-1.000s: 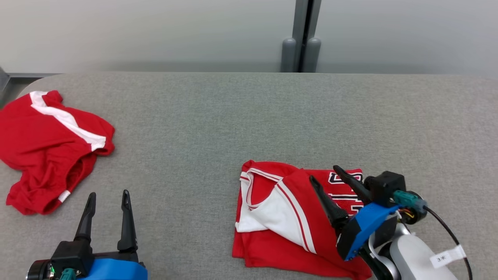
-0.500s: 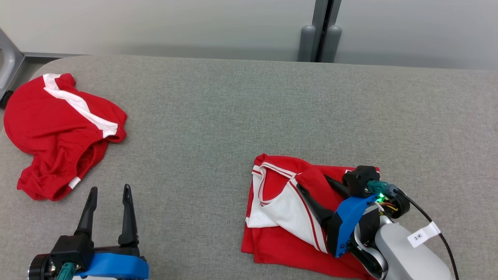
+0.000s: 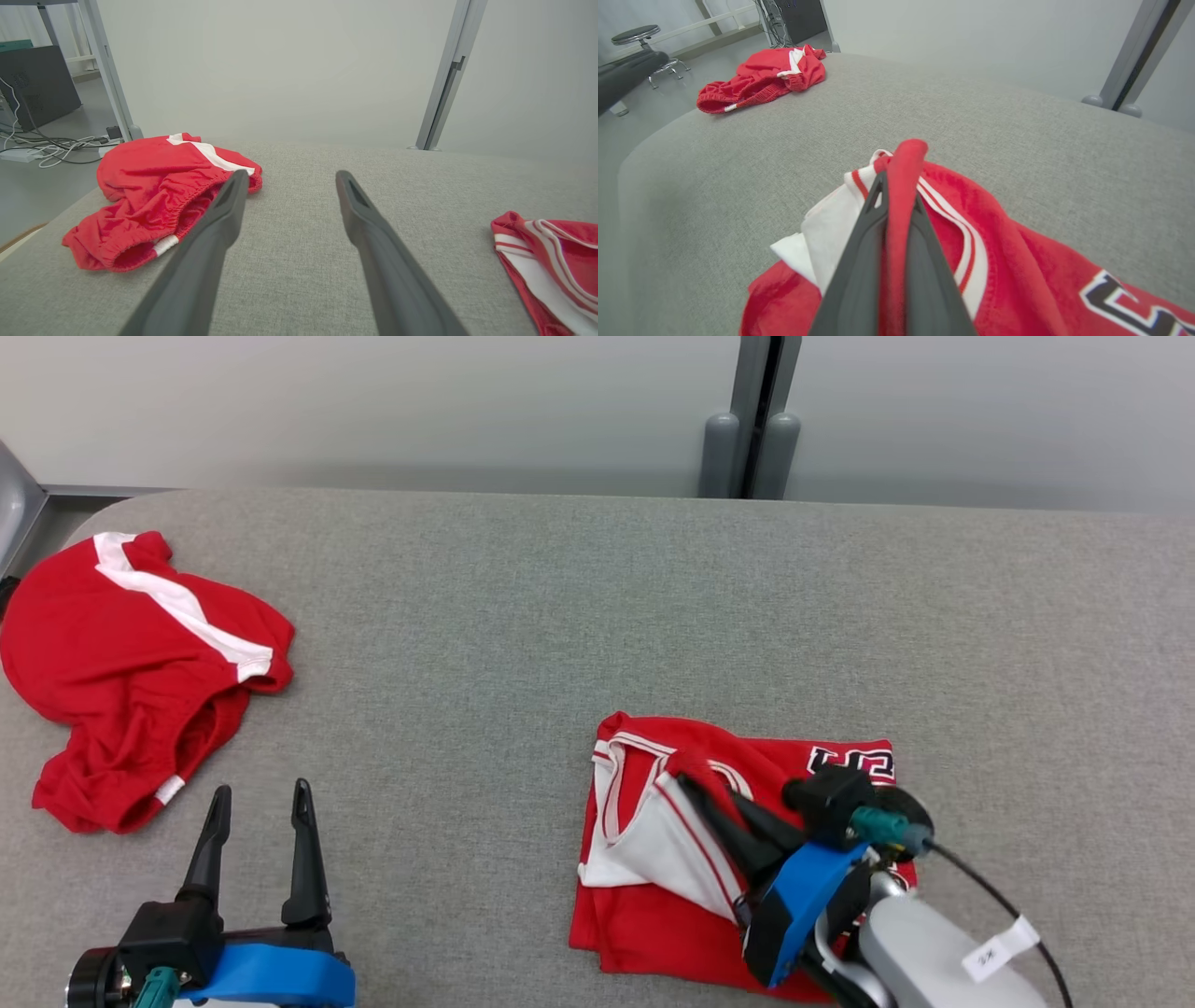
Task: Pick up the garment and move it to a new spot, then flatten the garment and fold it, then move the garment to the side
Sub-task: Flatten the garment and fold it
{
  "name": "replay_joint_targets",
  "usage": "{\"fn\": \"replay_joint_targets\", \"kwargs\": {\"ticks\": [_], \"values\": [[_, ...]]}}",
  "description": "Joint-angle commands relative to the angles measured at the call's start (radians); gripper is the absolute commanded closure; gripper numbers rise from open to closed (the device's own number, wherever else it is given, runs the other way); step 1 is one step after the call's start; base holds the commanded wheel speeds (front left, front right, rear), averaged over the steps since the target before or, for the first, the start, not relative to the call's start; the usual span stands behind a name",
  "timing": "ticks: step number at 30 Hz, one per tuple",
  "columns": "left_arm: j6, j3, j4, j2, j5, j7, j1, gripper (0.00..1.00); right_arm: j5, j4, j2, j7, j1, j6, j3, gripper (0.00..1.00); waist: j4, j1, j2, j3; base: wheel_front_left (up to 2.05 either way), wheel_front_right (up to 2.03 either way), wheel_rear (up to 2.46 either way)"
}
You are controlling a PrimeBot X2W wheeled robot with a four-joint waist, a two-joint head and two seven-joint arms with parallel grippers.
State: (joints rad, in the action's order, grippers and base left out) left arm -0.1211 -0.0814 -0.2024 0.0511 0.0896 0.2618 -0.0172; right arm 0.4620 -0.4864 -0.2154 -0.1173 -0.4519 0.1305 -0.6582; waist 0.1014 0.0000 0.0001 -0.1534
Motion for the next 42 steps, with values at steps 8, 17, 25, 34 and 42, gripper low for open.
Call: {"fn": "replay_joint_targets", "kwargs": {"ticks": [8, 17, 25, 34, 42], "values": [[0.007, 0.006, 0.005, -0.001, 0.009, 0.004, 0.018, 0.00, -0.039, 0.101, 0.031, -0.025, 0.142, 0.000, -0.077, 0.75, -0.021, 0.0000, -0.0001, 0.008, 0.00, 0.00, 0.00], [0.004, -0.004, 0.004, -0.001, 0.012, 0.004, 0.026, 0.00, -0.023, 0.158, 0.046, -0.089, 0.202, 0.000, -0.103, 0.00, -0.040, 0.0000, -0.0001, 0.016, 0.00, 0.00, 0.00], [0.001, -0.010, 0.010, -0.001, 0.008, 0.004, 0.036, 0.00, -0.036, 0.234, 0.047, -0.140, 0.264, 0.000, 0.043, 0.00, -0.071, 0.0000, -0.0001, 0.039, 0.00, 0.00, 0.00], [-0.001, 0.000, 0.013, -0.001, -0.001, 0.004, 0.044, 0.00, -0.123, 0.311, 0.084, -0.148, 0.377, 0.000, 0.353, 0.00, -0.085, 0.0000, -0.0001, 0.057, 0.00, 0.00, 0.00], [-0.002, 0.015, 0.005, -0.001, -0.008, 0.005, 0.065, 0.00, -0.214, 0.383, 0.142, -0.148, 0.514, 0.000, 0.551, 0.00, -0.075, 0.0000, -0.0001, 0.090, 0.00, 0.00, 0.00]]}}
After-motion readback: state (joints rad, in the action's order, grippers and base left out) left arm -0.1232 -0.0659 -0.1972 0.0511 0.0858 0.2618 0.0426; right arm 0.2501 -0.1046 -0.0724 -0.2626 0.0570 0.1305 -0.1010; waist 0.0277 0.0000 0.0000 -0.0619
